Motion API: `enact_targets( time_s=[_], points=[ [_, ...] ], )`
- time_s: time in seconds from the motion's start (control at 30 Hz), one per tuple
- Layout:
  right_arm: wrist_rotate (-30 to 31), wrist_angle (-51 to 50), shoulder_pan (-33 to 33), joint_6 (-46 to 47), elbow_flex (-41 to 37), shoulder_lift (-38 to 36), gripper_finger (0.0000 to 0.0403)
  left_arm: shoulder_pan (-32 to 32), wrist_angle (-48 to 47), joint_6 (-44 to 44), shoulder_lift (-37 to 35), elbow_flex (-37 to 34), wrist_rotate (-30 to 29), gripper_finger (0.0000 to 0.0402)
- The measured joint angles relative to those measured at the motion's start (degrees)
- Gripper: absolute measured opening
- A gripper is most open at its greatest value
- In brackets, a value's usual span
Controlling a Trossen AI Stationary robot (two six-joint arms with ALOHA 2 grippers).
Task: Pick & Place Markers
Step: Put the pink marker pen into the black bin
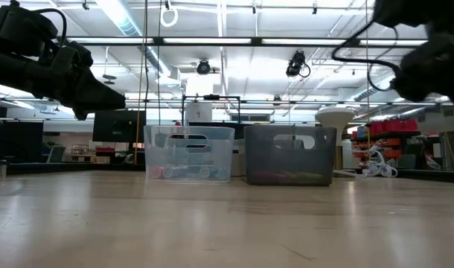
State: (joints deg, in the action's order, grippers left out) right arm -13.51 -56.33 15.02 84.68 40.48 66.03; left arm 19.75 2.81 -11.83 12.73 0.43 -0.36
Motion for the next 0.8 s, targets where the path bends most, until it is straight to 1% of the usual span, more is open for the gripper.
enact_targets(
  time_s=[0.23, 0.4, 0.63, 0.73, 0.8],
  points=[
    [-3.46, -0.36, 5.06, 3.44, -5.64, -1.75, 0.0125, 0.00, 0.00, -0.01, 0.02, 0.00, 0.00, 0.0135],
    [-7.13, -0.18, 7.83, 3.56, -8.92, -1.76, 0.0125, 0.00, -0.01, 0.01, 0.01, 0.01, 0.00, 0.0135],
    [-8.96, 1.04, 10.13, 2.93, -9.28, -1.63, 0.0125, 0.01, -0.02, 0.00, 0.01, 0.01, 0.00, 0.0135],
    [-13.47, 1.05, 10.24, 3.54, -9.28, -0.05, 0.0125, 0.00, -0.02, 0.00, 0.02, 0.00, 0.00, 0.0135],
    [-15.31, 1.80, 10.24, 3.59, -9.28, 1.36, 0.0125, 0.00, -0.02, -0.01, 0.02, 0.02, 0.00, 0.0135]
  ],
)
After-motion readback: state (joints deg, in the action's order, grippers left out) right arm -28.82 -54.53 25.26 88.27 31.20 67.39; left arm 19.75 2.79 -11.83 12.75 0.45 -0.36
